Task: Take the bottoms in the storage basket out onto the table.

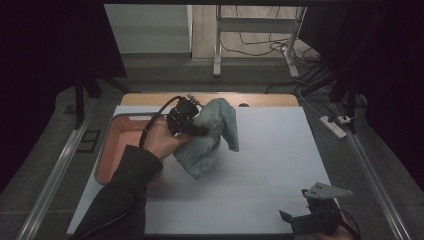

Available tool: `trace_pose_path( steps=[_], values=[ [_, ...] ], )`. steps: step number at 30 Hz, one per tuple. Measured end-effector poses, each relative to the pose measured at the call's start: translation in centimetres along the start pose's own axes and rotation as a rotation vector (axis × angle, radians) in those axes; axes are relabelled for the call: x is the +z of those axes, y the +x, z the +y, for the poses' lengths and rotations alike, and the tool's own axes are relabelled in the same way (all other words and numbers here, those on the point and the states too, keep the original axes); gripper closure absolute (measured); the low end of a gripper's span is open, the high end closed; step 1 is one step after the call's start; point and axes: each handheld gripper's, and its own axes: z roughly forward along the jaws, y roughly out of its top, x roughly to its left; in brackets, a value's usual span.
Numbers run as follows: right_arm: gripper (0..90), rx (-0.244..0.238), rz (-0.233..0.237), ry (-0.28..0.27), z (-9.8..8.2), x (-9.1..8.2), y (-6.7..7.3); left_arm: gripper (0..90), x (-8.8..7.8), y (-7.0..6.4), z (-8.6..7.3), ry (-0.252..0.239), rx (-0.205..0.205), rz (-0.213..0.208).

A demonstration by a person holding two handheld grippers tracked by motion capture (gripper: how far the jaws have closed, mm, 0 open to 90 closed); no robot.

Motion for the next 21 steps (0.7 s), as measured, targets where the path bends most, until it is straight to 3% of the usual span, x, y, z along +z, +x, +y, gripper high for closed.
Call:
trace_pose_path(
  steps=[21],
  values=[
    [0.7,-0.009,0.001,0.003,0.0,0.0,0.1,63.8,4.7,-0.9,0.2,0.028,0.005,-0.008]
  ],
)
